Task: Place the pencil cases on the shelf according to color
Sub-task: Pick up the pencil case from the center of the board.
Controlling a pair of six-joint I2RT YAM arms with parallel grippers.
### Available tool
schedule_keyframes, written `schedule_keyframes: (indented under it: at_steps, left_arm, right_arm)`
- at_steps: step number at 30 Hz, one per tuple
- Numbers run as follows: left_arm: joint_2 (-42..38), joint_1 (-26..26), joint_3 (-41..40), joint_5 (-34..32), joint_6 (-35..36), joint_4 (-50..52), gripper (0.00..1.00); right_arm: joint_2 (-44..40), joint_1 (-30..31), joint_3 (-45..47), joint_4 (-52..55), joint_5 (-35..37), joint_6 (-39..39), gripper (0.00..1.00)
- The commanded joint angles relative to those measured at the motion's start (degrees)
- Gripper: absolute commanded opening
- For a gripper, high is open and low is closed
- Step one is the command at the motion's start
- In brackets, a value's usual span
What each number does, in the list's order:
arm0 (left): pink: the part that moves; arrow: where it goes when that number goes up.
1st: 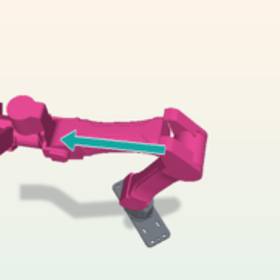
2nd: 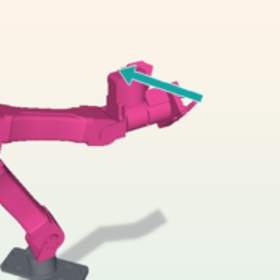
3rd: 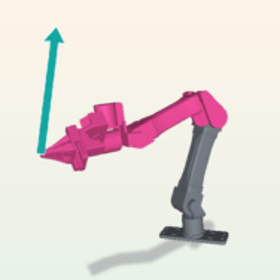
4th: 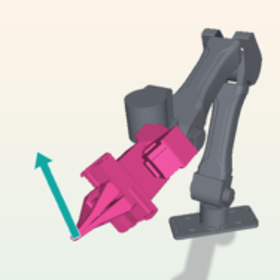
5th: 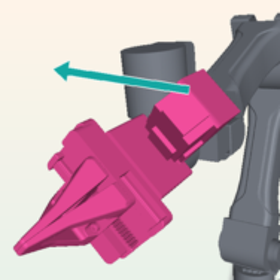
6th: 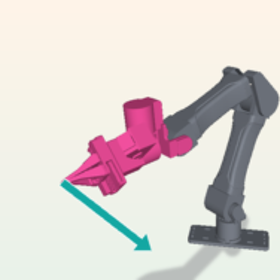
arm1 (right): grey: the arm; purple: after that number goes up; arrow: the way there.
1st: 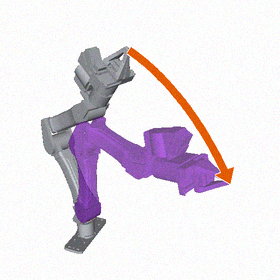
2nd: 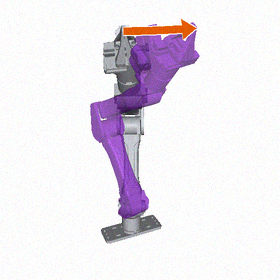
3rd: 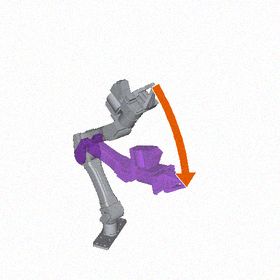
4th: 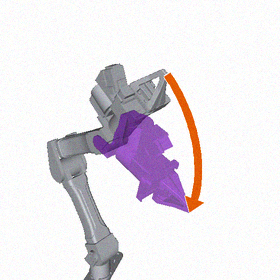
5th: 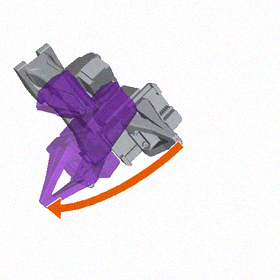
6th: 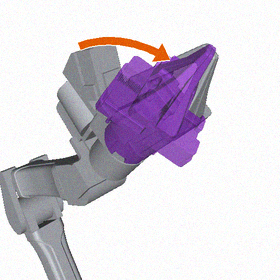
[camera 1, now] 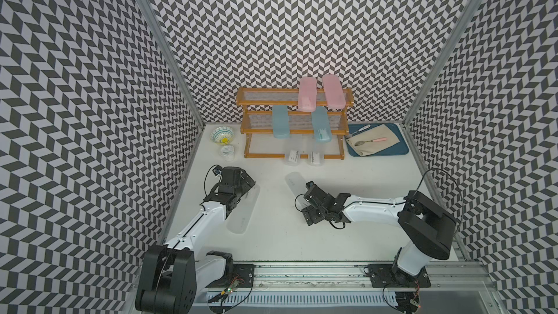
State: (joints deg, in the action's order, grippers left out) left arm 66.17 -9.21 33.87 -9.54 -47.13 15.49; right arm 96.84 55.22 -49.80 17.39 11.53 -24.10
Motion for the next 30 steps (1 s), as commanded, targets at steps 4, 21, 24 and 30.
schedule_keyframes:
  at_steps: [4, 21, 24, 30]
  left_arm:
    - [-2.0, 0.6, -0.1, -0.3, 1.2, 0.1, 0.99]
    - [-2.8, 0.8, -0.2, 0.7, 0.9, 0.0, 0.99]
    - [-2.2, 0.8, -0.1, 1.6, 0.9, -0.8, 0.99]
    - [-0.5, 0.8, 0.3, 2.8, 1.2, -2.1, 0.99]
  right_arm:
    - [0.4, 0.7, 3.7, -5.3, -0.6, -2.5, 0.80]
    - [-21.5, 0.6, 7.9, -0.9, 10.3, -6.1, 0.57]
    - [-27.2, -0.5, 8.5, 0.5, 12.7, -6.5, 0.57]
    - [-32.1, -9.1, 9.3, 0.5, 10.2, -2.2, 0.57]
